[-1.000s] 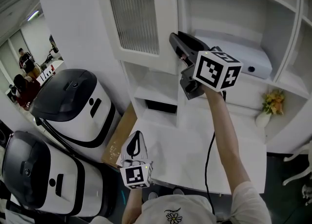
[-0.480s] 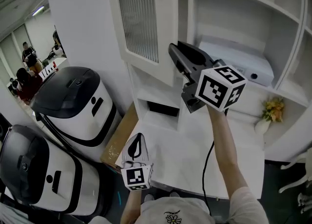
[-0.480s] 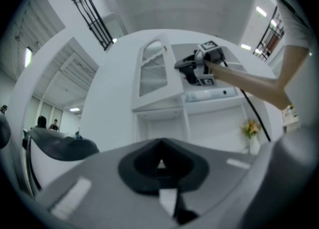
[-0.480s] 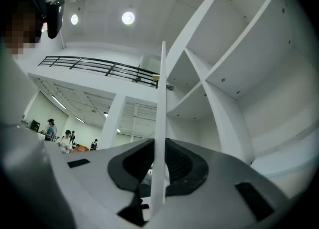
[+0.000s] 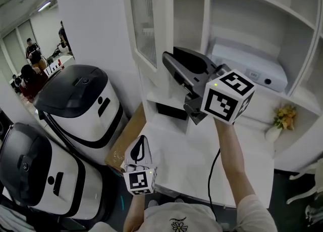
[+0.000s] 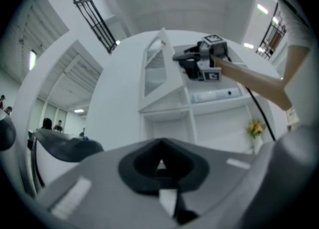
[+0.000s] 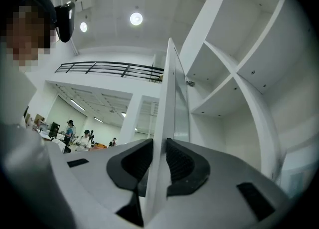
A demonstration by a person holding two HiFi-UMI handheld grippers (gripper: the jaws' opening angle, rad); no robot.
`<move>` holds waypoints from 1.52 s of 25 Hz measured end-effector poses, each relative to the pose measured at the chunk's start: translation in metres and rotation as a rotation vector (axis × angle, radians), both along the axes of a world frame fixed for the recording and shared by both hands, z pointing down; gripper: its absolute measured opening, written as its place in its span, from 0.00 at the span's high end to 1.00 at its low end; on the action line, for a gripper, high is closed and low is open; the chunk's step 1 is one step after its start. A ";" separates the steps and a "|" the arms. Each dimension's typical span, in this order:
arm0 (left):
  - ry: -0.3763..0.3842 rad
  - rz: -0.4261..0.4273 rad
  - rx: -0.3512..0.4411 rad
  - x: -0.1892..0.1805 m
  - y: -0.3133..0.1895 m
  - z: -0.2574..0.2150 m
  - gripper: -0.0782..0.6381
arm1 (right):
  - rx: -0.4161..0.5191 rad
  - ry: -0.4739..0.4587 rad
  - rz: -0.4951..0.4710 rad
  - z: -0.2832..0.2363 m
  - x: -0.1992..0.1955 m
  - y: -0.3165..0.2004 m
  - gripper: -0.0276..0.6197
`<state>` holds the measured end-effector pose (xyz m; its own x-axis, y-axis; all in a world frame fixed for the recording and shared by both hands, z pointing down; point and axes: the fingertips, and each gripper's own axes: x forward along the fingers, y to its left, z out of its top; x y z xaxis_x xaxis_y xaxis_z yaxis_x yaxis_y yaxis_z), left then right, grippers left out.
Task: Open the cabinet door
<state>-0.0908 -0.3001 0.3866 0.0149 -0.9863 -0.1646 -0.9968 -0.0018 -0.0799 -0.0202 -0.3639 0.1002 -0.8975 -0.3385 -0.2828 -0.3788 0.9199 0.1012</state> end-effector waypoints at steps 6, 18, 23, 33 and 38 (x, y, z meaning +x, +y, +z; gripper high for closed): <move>0.000 -0.048 0.015 -0.019 0.009 -0.004 0.88 | 0.000 -0.003 -0.060 0.000 -0.029 0.022 0.81; 0.006 -0.168 0.057 -0.067 0.035 -0.018 0.88 | 0.044 0.019 -0.009 0.001 -0.067 0.043 0.81; -0.001 -0.190 0.074 -0.078 0.042 -0.024 0.88 | 0.078 0.028 -0.001 0.001 -0.091 0.052 0.80; 0.045 -0.265 0.102 -0.115 0.063 -0.026 0.88 | 0.073 0.047 0.050 0.002 -0.131 0.063 0.80; 0.040 -0.295 0.114 -0.132 0.073 -0.031 0.88 | 0.076 0.050 0.053 0.002 -0.150 0.066 0.81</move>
<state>-0.2228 -0.2268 0.3559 -0.2778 -0.9223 -0.2685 -0.9554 0.2945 -0.0233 -0.1703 -0.2982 0.1025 -0.8925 -0.3651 -0.2647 -0.4195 0.8876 0.1902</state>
